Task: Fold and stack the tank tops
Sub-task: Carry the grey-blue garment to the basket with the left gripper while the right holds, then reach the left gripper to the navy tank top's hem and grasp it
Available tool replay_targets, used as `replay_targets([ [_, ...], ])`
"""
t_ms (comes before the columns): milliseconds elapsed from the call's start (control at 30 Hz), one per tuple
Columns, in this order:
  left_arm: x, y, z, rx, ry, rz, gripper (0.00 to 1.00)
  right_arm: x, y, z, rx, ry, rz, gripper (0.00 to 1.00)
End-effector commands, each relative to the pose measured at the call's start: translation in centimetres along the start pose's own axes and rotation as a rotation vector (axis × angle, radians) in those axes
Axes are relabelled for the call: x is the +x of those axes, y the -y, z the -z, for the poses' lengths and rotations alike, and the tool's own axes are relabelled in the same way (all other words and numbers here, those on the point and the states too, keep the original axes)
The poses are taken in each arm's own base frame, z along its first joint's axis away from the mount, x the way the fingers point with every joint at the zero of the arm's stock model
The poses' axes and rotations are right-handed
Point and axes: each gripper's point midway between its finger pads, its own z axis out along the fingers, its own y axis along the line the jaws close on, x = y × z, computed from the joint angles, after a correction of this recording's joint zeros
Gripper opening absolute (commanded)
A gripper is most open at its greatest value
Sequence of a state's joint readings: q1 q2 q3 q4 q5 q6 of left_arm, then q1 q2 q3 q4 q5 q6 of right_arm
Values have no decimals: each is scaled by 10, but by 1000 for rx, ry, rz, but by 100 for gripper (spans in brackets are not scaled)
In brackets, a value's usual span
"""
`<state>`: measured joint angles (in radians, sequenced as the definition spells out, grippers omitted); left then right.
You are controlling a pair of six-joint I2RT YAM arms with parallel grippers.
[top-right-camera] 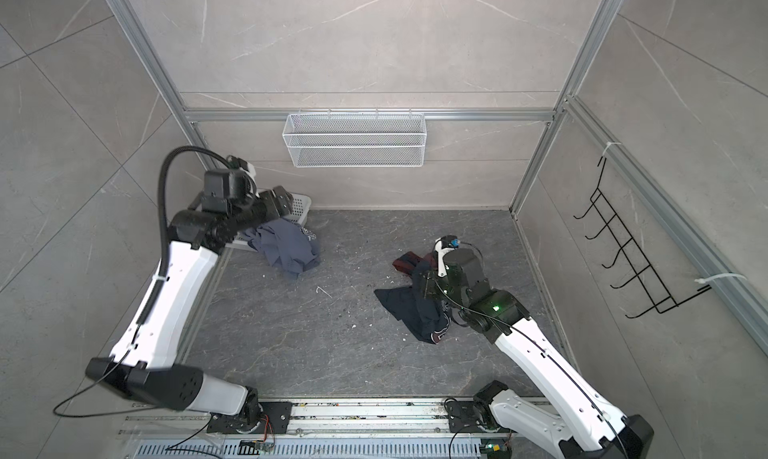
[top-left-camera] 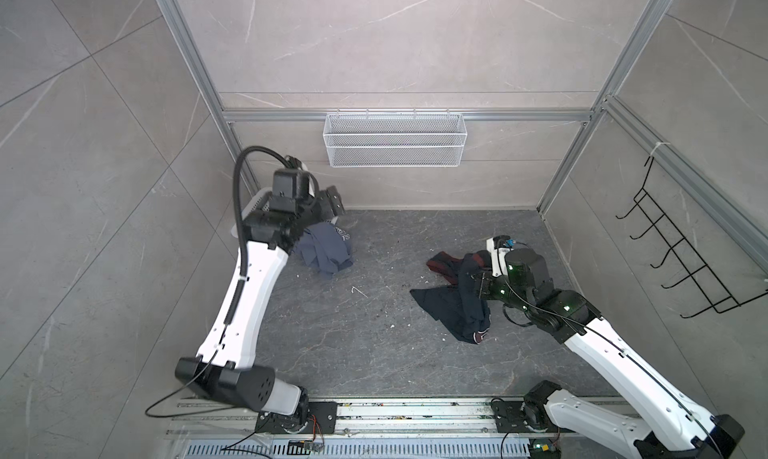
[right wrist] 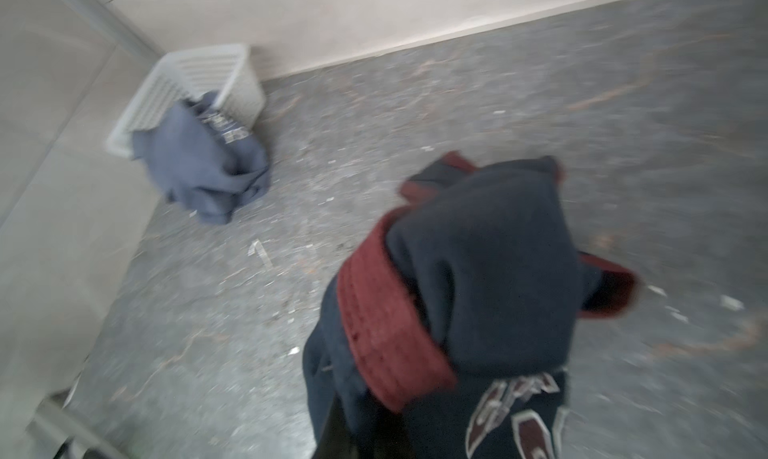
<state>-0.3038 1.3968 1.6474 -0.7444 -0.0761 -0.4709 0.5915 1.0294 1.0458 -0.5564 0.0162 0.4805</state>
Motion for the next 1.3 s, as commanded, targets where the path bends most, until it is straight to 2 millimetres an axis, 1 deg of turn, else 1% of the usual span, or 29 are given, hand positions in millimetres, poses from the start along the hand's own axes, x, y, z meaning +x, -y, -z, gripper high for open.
replay_targets([
  [0,48,3,-34,20,-56,29,93,-18,-57,3,-122,33,40,0],
  [100,95,17,-37,65,-141,-32,92,-23,-71,-1,-110,43,45,0],
  [200,154,31,-46,108,-251,-101,93,-30,-70,-5,-90,68,8,0],
  [267,199,46,-53,173,-325,-138,93,-32,-61,-5,-46,87,-19,0],
  [367,254,61,-60,228,-412,-174,92,-28,-41,-1,32,115,-44,0],
  [433,278,64,-68,233,-440,-173,93,-21,-33,2,46,115,-41,0],
  [500,294,67,-79,235,-466,-164,93,-8,-26,1,59,93,-36,0],
  [667,317,76,-111,209,-510,-184,91,35,7,-8,151,15,-54,0],
  [700,326,76,-120,201,-531,-180,90,42,14,-8,171,7,-61,0],
  [733,331,78,-126,200,-549,-180,88,47,20,-7,184,5,-65,0],
  [833,341,84,-144,190,-580,-186,75,60,39,-3,248,5,-81,0],
  [900,343,86,-149,185,-585,-188,63,67,49,-1,289,-2,-81,0],
  [967,342,84,-152,166,-578,-192,53,70,57,0,332,-9,-74,0],
  [1067,334,83,-150,147,-558,-201,29,69,67,3,395,-5,-61,0],
  [1133,327,82,-147,132,-544,-216,17,65,72,5,436,7,-48,0],
  [1200,314,77,-143,99,-508,-232,5,57,76,9,477,30,-26,0],
  [1233,306,74,-140,76,-488,-246,1,53,79,11,501,41,-13,0],
  [1267,290,72,-134,64,-444,-252,0,45,80,14,527,59,7,0],
])
